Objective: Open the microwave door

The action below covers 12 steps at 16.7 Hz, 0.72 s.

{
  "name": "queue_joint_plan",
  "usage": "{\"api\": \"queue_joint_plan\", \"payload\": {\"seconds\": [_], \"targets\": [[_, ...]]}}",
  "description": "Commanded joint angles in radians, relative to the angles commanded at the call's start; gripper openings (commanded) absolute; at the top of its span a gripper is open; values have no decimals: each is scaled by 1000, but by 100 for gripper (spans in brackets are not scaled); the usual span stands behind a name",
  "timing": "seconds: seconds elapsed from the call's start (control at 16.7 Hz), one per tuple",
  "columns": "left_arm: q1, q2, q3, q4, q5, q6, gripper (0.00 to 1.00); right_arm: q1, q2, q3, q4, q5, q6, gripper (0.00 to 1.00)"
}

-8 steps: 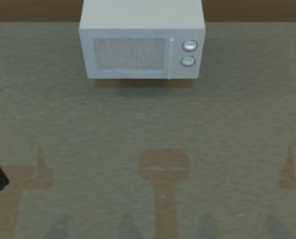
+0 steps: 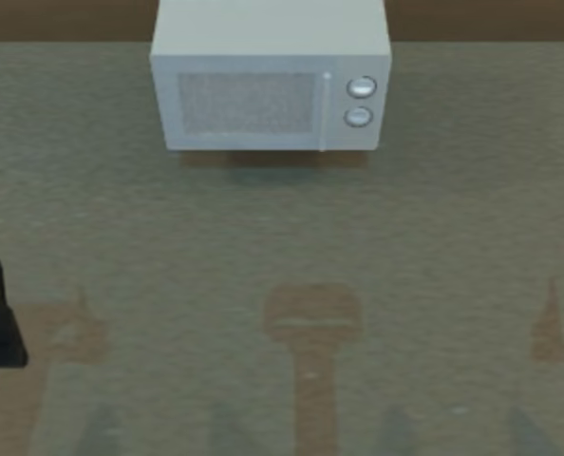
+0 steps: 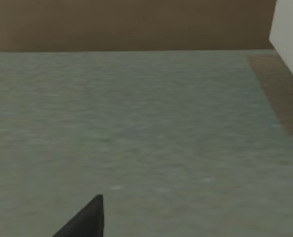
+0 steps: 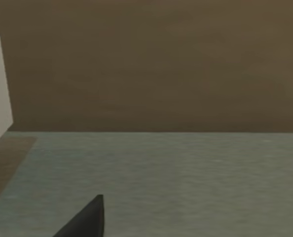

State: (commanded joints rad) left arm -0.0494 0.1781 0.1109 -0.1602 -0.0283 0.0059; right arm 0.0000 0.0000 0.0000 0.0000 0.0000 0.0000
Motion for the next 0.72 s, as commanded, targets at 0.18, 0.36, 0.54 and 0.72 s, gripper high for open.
{"api": "queue_joint_plan", "payload": {"seconds": [0.18, 0.36, 0.54, 0.72], "targets": [[-54, 182, 160, -142, -27, -14, 100, 0, 0, 0, 0, 0, 0, 100], [-123, 396, 400, -290, -56, -52, 100, 0, 0, 0, 0, 0, 0, 100], [-202, 626, 712, -427, -86, -117, 100, 0, 0, 0, 0, 0, 0, 100], [-287, 865, 1073, -547, -115, -206, 100, 0, 0, 0, 0, 0, 0, 100]]}}
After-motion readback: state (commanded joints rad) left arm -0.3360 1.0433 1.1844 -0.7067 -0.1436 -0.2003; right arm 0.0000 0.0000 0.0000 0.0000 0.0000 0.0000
